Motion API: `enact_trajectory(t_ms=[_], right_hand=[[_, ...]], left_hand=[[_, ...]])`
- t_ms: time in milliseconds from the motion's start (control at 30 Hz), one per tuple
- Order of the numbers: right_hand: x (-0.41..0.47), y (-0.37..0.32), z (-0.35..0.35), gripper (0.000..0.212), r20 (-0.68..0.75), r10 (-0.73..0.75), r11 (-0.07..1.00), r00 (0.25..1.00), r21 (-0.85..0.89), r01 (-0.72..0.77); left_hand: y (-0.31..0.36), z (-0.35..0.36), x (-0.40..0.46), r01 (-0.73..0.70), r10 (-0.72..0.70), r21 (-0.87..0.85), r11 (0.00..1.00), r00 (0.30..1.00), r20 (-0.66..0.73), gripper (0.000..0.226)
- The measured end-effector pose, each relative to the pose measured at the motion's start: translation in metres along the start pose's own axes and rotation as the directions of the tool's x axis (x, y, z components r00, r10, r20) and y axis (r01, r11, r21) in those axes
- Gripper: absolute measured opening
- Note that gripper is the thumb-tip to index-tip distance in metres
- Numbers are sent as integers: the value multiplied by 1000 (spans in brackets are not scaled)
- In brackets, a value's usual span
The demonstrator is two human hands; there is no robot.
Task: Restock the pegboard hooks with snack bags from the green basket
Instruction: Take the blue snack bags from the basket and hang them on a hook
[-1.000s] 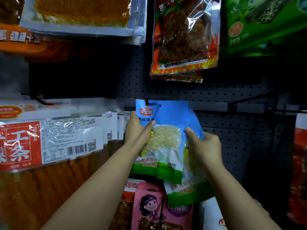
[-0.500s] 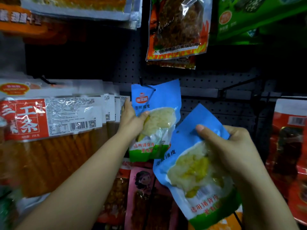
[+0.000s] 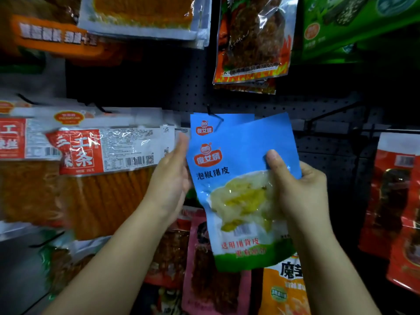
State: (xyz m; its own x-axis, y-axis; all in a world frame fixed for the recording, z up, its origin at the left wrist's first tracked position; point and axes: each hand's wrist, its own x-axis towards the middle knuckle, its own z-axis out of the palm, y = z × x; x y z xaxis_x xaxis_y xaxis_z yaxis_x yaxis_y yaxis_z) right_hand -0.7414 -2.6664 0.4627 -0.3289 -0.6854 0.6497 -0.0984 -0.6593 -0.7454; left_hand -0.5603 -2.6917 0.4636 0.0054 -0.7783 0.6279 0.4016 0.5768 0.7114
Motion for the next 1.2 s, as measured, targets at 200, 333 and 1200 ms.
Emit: enact_trajectory(t_ms=[200,333,1200], right_hand=[[7,-16,11,15,176,-115,993,978,52,108],[14,-31,20,20,208,-241,967,948,134,217],[50,-26,53,27,205,-121,992,971,8,122]], left_hand=[[16,3,1,-180,191,111,977,976,-105,7],[25,5,6,-323,346,180,929,931,-114,10],[31,-11,39,-333,456,502,798,878,-143,5]])
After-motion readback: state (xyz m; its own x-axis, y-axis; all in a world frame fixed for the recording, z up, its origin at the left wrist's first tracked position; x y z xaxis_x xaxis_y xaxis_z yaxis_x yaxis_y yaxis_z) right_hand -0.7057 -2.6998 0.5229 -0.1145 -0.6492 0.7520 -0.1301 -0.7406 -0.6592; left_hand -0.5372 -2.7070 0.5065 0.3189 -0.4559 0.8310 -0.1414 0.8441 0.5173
